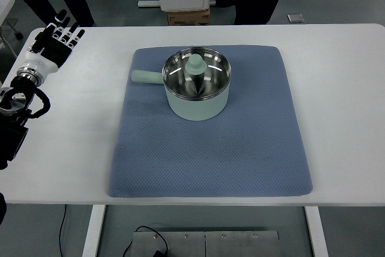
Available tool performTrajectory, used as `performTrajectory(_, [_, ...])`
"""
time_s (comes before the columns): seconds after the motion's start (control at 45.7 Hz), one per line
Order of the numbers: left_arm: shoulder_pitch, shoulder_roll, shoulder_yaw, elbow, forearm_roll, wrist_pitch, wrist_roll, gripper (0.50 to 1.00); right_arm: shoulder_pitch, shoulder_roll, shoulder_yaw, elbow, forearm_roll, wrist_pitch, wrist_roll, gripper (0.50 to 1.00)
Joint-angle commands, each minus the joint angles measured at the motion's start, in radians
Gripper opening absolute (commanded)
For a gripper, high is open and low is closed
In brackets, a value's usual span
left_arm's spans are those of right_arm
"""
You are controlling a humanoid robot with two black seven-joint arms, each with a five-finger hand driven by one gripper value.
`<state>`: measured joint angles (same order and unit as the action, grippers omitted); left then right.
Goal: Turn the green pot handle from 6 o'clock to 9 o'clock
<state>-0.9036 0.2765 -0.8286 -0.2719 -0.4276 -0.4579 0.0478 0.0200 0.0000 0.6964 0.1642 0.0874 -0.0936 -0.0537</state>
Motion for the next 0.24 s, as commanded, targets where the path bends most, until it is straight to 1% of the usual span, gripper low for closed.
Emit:
performTrajectory(0.0, [0.009,-0.005,0.000,0.000,0.001,-0.001,-0.002,1.000,0.000,0.000,0.002,0.001,0.002,0.000,-0.001,1.000])
performTrajectory(0.219, [0.022,-0.022,0.000,-0.001,0.001,0.001,-0.003,1.000,0.002,0.000,0.005,0.011,0.006,0.002,-0.006,1.000])
